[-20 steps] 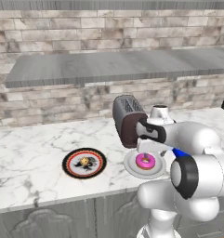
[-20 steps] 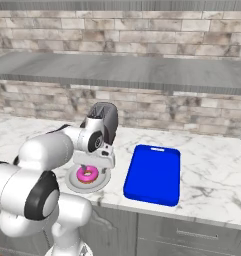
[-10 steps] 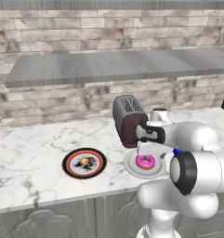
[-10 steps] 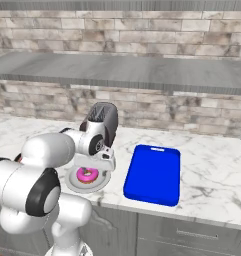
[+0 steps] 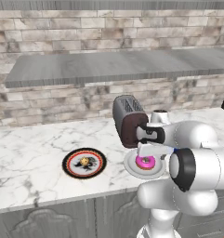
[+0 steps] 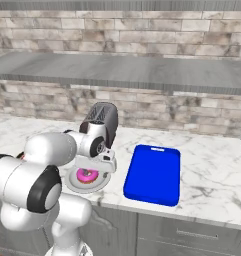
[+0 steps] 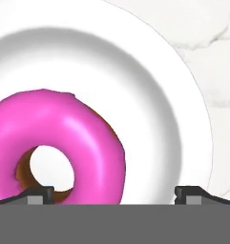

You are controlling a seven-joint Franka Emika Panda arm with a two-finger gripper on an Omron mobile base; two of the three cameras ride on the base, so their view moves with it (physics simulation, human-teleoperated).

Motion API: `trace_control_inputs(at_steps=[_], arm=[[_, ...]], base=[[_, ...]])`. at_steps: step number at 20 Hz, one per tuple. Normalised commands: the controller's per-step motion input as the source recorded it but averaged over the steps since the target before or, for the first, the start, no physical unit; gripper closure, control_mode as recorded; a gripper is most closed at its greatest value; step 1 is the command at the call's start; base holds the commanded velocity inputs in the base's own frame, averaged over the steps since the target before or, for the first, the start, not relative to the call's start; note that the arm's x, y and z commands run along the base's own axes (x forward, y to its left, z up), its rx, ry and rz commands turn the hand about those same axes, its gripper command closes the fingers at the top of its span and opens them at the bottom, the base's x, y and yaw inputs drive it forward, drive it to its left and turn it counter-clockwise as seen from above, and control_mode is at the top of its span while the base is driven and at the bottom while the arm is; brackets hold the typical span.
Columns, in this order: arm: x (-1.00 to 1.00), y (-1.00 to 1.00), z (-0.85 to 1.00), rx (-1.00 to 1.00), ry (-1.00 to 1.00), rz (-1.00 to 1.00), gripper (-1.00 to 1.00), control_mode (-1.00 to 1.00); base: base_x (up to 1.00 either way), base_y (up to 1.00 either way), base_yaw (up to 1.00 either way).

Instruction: Move the dessert items from the plates to the tray.

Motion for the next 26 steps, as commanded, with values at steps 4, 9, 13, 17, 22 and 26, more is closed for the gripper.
trace_control_inputs(at_steps=[4, 9, 13, 17, 22, 26], arm=[[0.00, -0.01, -0.13, 0.00, 0.00, 0.00, -1.00, -1.00], [0.00, 0.00, -0.21, 0.00, 0.00, 0.00, -1.00, -1.00], [0.00, 0.00, -0.17, 0.00, 0.00, 0.00, -1.00, -1.00], [0.00, 0.00, 0.00, 0.00, 0.01, 0.00, 1.00, -1.00], [0.00, 0.00, 0.00, 0.00, 0.00, 0.00, 1.00, -1.00], [0.00, 0.00, 0.00, 0.00, 0.00, 0.00, 1.00, -1.00]], base=[[0.00, 0.00, 0.00], [0.00, 0.00, 0.00], [0.00, 0.00, 0.00], [0.00, 0.00, 0.00], [0.00, 0.00, 0.00], [0.00, 0.00, 0.00]])
